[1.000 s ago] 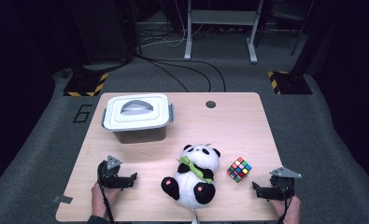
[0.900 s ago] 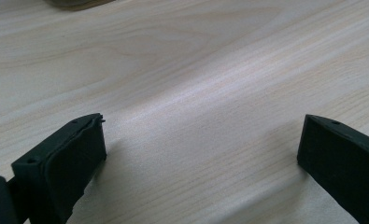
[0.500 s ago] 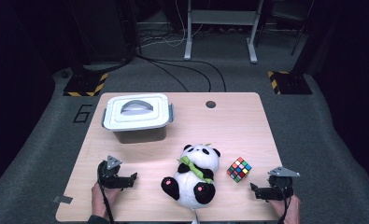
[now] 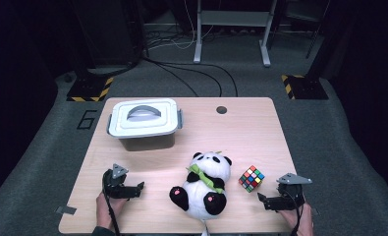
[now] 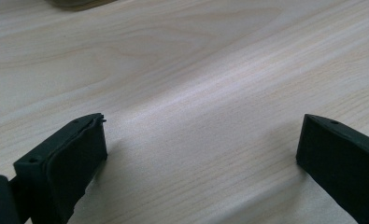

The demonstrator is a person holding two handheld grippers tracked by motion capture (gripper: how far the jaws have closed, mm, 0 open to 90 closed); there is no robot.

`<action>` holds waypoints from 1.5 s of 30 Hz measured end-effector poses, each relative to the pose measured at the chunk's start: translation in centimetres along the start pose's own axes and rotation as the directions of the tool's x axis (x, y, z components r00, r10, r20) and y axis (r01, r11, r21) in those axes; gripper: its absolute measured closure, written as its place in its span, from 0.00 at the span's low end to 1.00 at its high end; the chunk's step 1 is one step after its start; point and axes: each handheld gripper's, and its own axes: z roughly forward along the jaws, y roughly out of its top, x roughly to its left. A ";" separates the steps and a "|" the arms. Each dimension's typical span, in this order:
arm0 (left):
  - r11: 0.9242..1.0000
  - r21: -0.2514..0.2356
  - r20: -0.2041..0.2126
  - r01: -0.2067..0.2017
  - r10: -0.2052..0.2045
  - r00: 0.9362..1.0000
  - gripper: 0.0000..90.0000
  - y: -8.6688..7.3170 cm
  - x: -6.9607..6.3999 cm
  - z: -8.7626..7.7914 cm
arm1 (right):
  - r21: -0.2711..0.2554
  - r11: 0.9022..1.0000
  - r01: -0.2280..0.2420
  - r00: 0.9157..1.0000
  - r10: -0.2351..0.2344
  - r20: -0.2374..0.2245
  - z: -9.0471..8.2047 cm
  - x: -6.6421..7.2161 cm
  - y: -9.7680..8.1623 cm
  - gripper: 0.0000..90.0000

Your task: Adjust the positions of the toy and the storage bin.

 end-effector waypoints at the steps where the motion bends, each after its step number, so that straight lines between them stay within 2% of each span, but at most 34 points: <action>1: 1.000 0.000 0.000 -0.001 0.001 1.000 0.02 0.0 0.0 0.0 | -0.001 1.000 0.011 1.000 -0.011 -0.002 -0.1 0.3 0.3 0.00; 16: 1.000 0.000 0.000 0.000 0.000 1.000 0.02 0.0 0.0 0.0 | -0.005 0.998 0.058 0.998 -0.059 -0.031 1.2 2.1 2.2 0.00; 27: 1.000 0.000 0.000 0.000 0.000 1.000 0.02 0.0 0.0 0.0 | -0.005 0.998 0.069 0.997 -0.069 -0.023 2.1 2.4 3.1 0.00; 39: 1.000 0.000 0.000 -0.001 0.001 1.000 0.02 0.0 0.0 0.0 | -0.013 0.996 0.090 0.996 -0.090 -0.003 3.1 2.5 3.5 0.31; 41: 1.000 0.000 0.000 -0.001 0.001 1.000 0.02 0.0 0.0 0.0 | -0.006 0.997 0.081 0.997 -0.081 0.003 3.2 2.6 3.5 0.34; 45: 1.000 0.000 0.000 0.000 0.000 1.000 0.02 0.0 0.0 0.0 | -0.014 0.995 0.094 0.996 -0.094 0.002 3.3 2.6 3.5 0.37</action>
